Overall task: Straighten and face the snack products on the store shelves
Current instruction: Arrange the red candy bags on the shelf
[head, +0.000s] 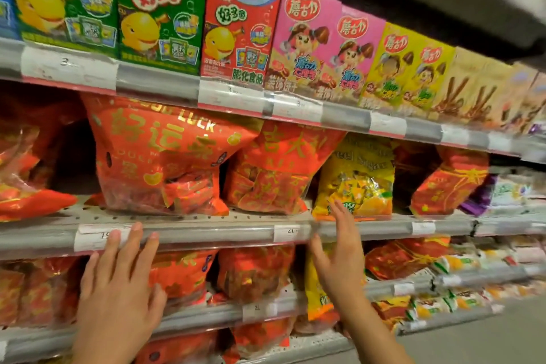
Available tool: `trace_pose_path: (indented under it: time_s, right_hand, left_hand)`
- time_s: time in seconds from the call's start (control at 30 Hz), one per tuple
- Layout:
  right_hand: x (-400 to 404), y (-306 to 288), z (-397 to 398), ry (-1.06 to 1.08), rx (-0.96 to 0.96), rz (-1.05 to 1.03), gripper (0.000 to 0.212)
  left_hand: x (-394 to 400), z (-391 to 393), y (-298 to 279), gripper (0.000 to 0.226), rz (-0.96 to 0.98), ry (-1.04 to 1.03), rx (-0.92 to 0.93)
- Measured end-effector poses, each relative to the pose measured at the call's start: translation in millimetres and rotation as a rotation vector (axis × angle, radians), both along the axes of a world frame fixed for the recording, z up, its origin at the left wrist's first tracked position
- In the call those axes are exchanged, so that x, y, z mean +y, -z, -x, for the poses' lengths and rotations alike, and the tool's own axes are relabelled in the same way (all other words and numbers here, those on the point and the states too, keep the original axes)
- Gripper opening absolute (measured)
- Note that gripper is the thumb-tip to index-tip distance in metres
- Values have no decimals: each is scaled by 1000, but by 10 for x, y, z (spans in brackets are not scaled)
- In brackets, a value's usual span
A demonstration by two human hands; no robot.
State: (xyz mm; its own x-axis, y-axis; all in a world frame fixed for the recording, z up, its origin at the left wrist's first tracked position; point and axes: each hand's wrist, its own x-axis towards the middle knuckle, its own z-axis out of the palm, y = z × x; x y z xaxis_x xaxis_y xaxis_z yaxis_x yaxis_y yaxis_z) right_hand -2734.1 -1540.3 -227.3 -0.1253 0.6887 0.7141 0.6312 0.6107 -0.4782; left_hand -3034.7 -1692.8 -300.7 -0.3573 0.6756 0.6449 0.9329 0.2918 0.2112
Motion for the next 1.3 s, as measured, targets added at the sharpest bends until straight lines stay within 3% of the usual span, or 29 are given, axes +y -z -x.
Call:
trace_pose_path:
  time_s: [0.1,0.2,0.3,0.4,0.57,0.77,0.9,1.03,1.3]
  right_hand:
    - [580,-342,-424,207,135,132,66]
    - [1052,-549,-714,387,65,288,93]
    - [1374,-665,-836,346,102,483,115]
    - [1613,-669,-934,325,129,542,123]
    - [1563,-679,-898,307,279,492,92]
    - [1306,-1032,-660,379,168,318,63]
    - [1069,-1145,-681,339,223,273,54]
    - [634,-958,-818,221,240,167,39]
    - [-381,-93,-718,97,605,103,29]
  left_hand:
    - [12,-11,-49,77,46,13,-1]
    - [-27,-33,-59,77,105,12,10]
    - [-80,-34,-73,79,159,0,17]
    - [-99,-23,-91,82,207,-12,16]
    - [-99,-17,-97,84,279,-21,11]
    - [-155,83,-106,87,293,-28,93]
    - [-169,77,-114,89,293,-21,73]
    - [-154,83,-83,90,266,-3,64]
    - [-123,92,-48,93,205,7,68]
